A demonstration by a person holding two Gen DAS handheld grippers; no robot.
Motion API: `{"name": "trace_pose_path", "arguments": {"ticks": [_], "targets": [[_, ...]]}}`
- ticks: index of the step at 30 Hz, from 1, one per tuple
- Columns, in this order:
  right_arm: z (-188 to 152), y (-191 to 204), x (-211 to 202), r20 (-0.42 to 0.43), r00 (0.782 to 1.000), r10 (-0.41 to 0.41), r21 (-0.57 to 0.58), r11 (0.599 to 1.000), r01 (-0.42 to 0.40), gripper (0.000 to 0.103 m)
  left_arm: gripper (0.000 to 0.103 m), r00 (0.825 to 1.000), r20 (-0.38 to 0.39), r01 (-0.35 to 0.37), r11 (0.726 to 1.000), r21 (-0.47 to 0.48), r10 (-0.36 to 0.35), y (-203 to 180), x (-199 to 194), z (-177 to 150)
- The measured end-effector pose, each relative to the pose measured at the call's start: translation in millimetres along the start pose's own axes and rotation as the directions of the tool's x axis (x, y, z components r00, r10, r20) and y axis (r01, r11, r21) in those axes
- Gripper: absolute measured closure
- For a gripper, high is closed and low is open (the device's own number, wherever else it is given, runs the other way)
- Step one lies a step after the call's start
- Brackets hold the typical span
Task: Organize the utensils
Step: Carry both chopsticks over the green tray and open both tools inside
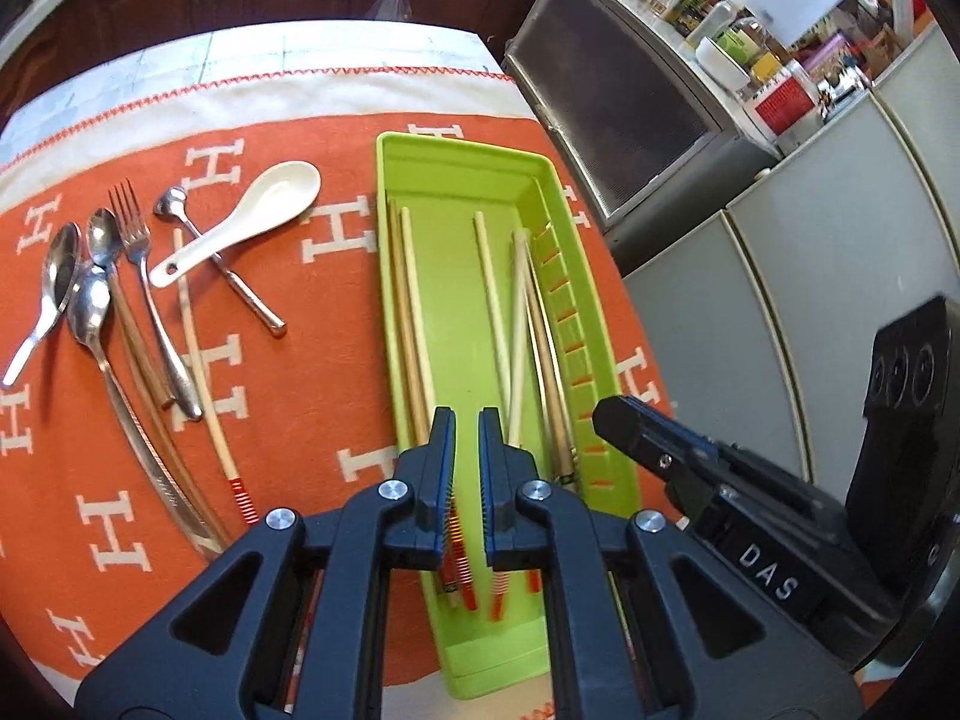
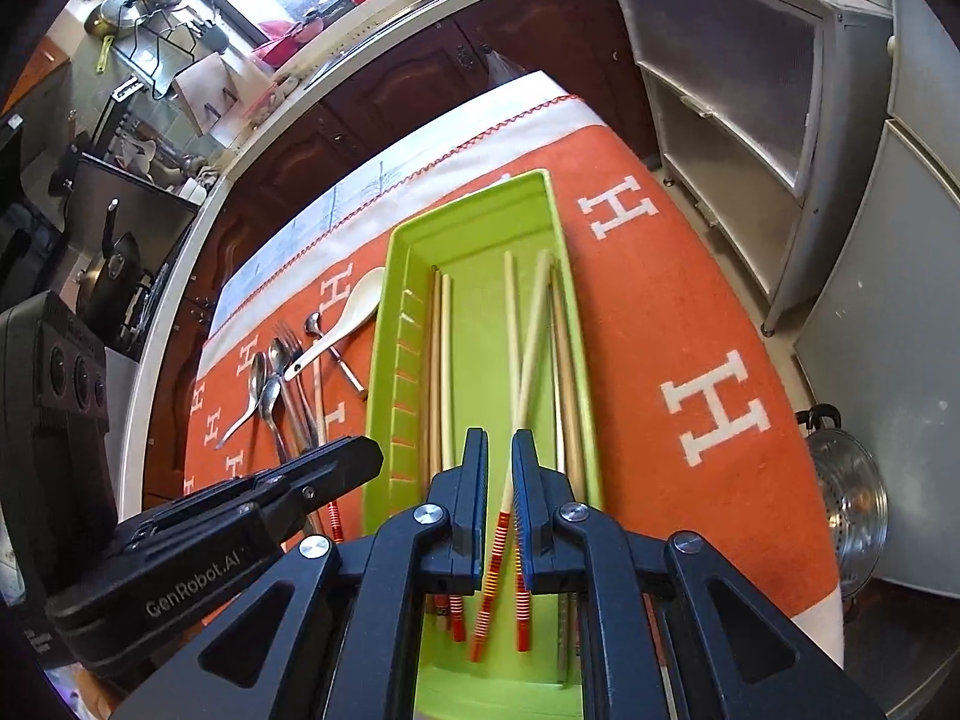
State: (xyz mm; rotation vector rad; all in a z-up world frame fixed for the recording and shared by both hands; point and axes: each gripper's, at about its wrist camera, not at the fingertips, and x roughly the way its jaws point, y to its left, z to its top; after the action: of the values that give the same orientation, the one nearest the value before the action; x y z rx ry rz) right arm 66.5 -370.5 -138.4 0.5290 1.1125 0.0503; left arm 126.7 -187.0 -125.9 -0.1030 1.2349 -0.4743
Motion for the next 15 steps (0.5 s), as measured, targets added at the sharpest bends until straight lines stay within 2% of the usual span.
{"name": "trace_pose_path", "arguments": {"ticks": [2,4,6,8,15], "targets": [[-2,4,1,-0.003,1.0,0.001,-0.001,1.0,-0.001,0.095,0.098,1.0,0.007,-0.024,0.999,0.023,0.024,0,-3,-4],[-4,9,2,-0.002,1.0,-0.002,-0.013,1.0,0.002,0.095,0.093,0.999,0.012,-0.035,0.999,0.035,0.034,1,-9,-7],[-5,14,3,-0.003,1.0,-0.005,-0.028,1.0,0.005,0.095,0.082,0.998,0.024,-0.055,0.997,0.046,0.054,3,-15,-11],[-7,17,4,-0.01,1.0,-0.001,-0.04,0.999,0.001,0.095,0.076,0.995,0.046,-0.086,0.994,0.066,0.083,5,-22,-15],[-12,38,6,-0.018,1.0,0.006,-0.097,0.995,-0.008,0.095,0.075,0.98,0.114,-0.176,0.98,0.098,0.164,23,-53,-31]]}}
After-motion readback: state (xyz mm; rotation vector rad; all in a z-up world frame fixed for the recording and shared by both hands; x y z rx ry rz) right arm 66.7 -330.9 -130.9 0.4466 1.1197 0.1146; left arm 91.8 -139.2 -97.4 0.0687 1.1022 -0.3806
